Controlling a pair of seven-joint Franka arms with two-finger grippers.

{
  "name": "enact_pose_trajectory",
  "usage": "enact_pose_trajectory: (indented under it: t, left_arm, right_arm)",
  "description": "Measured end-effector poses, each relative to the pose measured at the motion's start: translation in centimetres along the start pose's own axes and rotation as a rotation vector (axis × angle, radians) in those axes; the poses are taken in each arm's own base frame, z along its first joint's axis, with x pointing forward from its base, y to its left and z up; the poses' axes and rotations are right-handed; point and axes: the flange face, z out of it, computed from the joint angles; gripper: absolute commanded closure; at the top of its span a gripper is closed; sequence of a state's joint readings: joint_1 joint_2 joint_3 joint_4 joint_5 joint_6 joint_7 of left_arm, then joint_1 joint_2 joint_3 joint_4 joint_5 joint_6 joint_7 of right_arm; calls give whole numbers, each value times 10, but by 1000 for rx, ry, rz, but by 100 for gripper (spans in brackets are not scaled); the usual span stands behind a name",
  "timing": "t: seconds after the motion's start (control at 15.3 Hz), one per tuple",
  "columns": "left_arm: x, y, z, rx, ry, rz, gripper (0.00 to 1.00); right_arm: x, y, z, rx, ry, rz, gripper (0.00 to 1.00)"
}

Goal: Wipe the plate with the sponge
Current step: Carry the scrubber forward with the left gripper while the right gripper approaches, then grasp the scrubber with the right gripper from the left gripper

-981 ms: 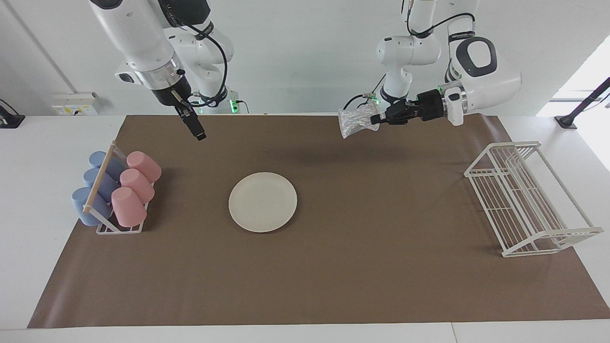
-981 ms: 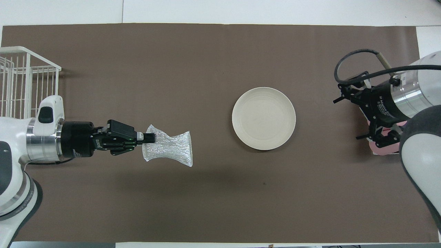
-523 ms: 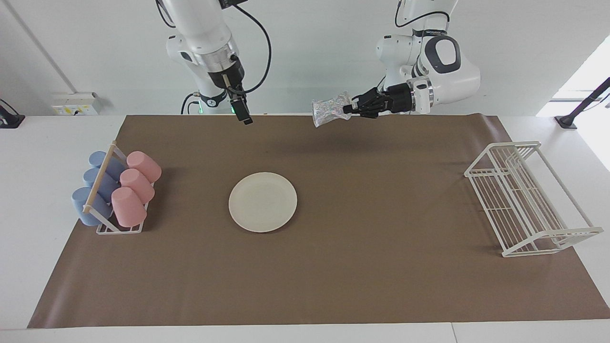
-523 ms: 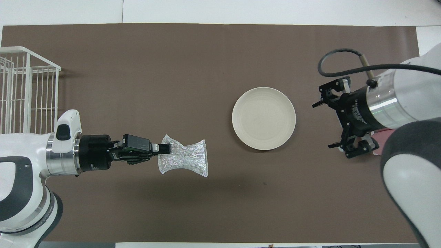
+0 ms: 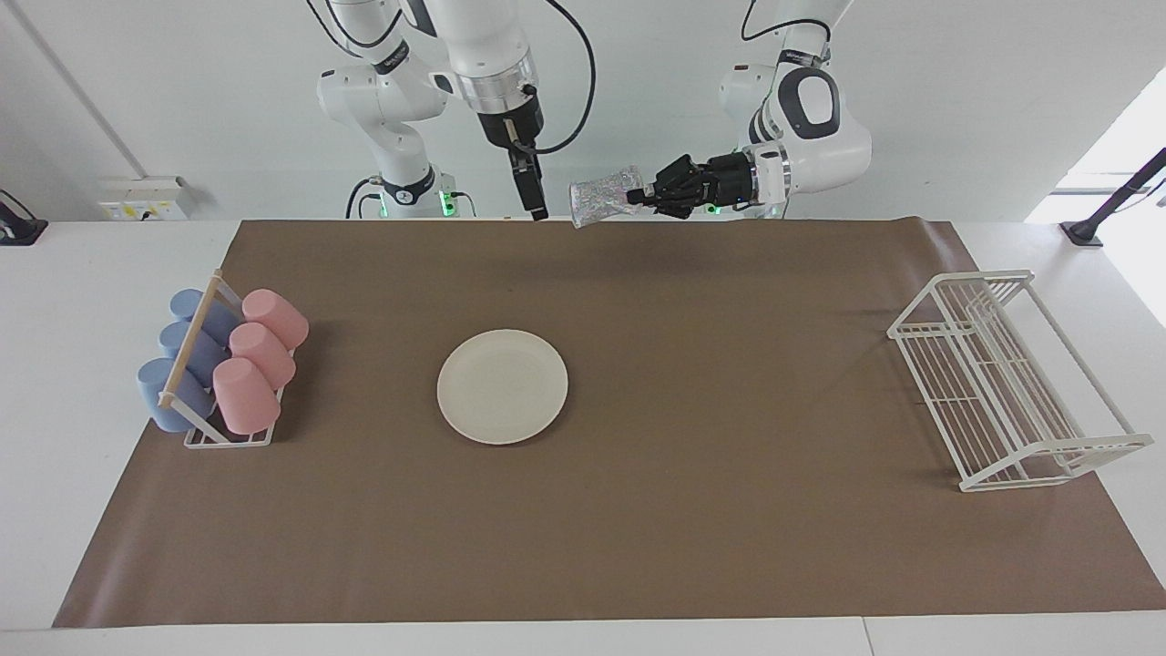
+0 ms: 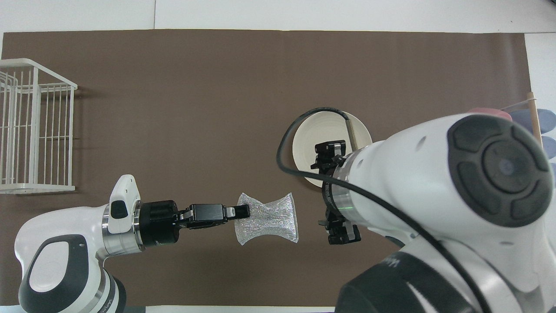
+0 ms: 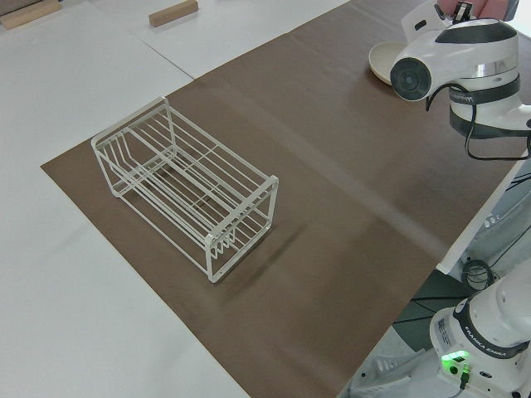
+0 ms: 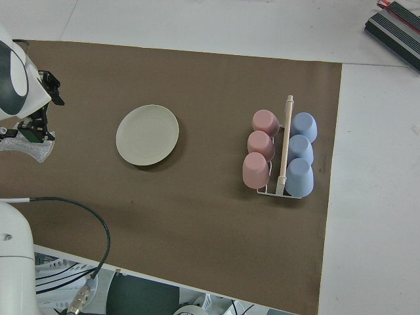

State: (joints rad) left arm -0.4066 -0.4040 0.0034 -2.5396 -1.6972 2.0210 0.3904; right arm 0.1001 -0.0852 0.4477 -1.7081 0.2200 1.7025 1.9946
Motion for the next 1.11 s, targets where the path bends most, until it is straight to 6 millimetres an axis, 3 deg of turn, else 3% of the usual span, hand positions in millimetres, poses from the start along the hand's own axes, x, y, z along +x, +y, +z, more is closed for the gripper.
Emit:
enact_pose_trajectory:
  t: [0.39, 0.78, 1.05, 1.11]
  left_arm:
    - [-5, 0, 10, 4, 0, 4, 100]
    - [-6, 1, 9, 4, 2, 8, 100]
    - [-6, 1, 9, 4, 2, 8, 100]
    - [-6, 1, 9, 4, 2, 8, 100]
  right_arm:
    - [-34, 23, 19, 36, -47, 38, 0]
    - [-48, 39, 39, 39, -41, 12, 0]
    - [-46, 41, 46, 43, -38, 14, 0]
    - [-46, 41, 47, 48, -41, 15, 8]
